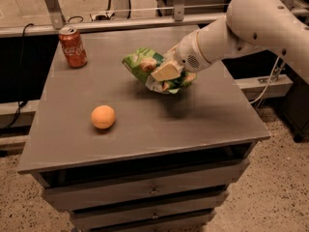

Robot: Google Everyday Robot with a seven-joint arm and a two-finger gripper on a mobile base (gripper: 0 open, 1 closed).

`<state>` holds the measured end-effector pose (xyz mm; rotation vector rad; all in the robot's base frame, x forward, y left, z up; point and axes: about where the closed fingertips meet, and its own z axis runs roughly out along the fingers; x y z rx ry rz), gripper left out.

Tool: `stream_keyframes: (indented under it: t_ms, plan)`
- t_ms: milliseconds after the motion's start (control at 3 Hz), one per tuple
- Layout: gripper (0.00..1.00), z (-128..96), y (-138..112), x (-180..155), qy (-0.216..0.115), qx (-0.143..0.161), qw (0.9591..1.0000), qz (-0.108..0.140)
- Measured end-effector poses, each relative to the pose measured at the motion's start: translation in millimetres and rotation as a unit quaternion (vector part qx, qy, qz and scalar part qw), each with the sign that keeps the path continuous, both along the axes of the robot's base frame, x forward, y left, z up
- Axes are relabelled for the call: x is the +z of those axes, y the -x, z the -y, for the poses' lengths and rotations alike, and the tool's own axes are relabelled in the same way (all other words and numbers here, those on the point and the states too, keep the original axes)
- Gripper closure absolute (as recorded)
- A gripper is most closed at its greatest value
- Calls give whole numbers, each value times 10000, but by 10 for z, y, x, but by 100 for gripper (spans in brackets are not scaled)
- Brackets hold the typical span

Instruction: Move green rice chip bag near orange

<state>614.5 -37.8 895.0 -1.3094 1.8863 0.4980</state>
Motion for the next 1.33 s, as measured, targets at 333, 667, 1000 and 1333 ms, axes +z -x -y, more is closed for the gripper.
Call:
stream_keyframes:
  t_ms: [333, 667, 1000, 1333]
  plan:
    - [100, -177, 208, -68, -248, 162, 9992, -253]
    - [83, -322, 347, -110, -420, 319, 9976, -449]
    - [59, -405, 411, -184, -537, 399, 9957, -635]
    - [36, -436, 429, -241, -585, 416, 9947, -738]
